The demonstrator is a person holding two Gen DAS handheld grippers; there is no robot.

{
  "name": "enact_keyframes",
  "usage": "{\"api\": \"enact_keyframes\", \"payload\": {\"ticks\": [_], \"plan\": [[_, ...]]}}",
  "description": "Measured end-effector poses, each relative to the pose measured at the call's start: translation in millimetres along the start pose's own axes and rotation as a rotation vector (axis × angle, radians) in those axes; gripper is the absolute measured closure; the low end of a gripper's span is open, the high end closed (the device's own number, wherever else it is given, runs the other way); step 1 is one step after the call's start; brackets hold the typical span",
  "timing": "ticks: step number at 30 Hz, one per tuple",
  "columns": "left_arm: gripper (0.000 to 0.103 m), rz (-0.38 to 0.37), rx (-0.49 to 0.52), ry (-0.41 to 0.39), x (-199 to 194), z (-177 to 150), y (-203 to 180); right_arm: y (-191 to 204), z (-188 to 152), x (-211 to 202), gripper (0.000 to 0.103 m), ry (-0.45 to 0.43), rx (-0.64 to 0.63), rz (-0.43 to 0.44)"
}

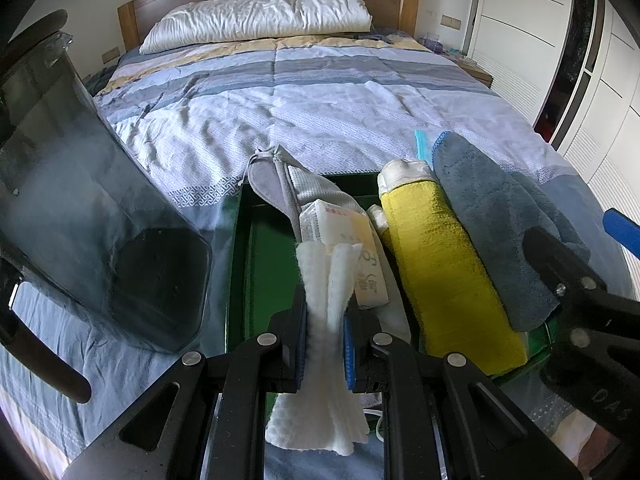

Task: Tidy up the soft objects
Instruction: 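Open the right tool to release the fleece towel while the left tool lowers the wipe, then open the left tool to release the white wipe onto the tissue pack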

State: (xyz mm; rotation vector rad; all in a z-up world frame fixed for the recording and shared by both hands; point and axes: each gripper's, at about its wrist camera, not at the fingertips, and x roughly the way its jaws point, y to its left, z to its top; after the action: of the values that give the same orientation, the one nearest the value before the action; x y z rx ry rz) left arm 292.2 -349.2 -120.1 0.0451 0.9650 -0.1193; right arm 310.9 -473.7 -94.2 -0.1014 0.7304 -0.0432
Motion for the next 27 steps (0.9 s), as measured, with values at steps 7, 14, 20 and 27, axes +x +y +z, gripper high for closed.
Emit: {"api": "enact_keyframes", "payload": {"ticks": [7,14,20,27], "plan": [[0.085,-0.004,0.003,0.010,1.8,-0.5,-6.8,-5.1,-0.2,-6.4,0.003,-0.014,0.013,-0.002],[0.070,-0.002,0.001,0.014,4.6,-2.7,-7.1,-9.6,-1.7,-7.5,0.003,-0.018,0.032,-0.002],[0.057,-0.006,-0.003,0.011,5.0,-2.7,-6.2,-12.6,-1.5,-7.1,0.003,-0.022,0.041,-0.002],[0.052,-0.011,-0.004,0.010,6.1,-2.1,-7.8,-14.4,-1.7,-8.0,0.003,-0.026,0.047,-0.004]]}}
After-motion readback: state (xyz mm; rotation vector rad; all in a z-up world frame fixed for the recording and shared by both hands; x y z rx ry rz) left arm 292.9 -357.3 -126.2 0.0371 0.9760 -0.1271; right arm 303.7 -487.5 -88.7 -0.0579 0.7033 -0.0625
